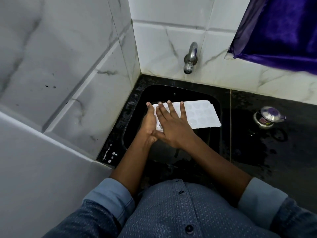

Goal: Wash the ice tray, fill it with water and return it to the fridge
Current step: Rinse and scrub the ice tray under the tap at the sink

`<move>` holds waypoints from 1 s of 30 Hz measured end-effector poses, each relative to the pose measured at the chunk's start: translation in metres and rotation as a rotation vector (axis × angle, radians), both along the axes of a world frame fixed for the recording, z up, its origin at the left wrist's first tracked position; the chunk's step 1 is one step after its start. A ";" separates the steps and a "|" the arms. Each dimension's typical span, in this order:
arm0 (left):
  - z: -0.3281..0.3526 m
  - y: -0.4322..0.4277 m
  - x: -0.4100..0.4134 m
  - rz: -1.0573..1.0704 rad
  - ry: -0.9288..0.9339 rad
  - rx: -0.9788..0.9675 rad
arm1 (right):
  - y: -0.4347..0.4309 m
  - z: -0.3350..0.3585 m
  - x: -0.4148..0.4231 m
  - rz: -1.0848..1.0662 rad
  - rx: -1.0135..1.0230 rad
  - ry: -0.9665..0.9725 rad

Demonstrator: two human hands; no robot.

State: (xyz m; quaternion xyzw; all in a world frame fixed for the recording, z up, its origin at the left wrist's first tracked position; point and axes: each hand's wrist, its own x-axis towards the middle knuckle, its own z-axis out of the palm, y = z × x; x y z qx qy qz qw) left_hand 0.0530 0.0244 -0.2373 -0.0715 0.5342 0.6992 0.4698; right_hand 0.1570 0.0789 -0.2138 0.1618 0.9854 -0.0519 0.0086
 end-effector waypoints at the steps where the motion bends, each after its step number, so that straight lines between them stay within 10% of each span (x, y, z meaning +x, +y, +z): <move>1: 0.000 -0.001 -0.003 -0.006 -0.011 -0.015 | -0.004 -0.002 0.005 0.025 0.000 -0.008; 30: 0.007 -0.008 -0.021 0.094 0.016 -0.016 | 0.080 -0.002 0.016 -0.236 -0.019 -0.113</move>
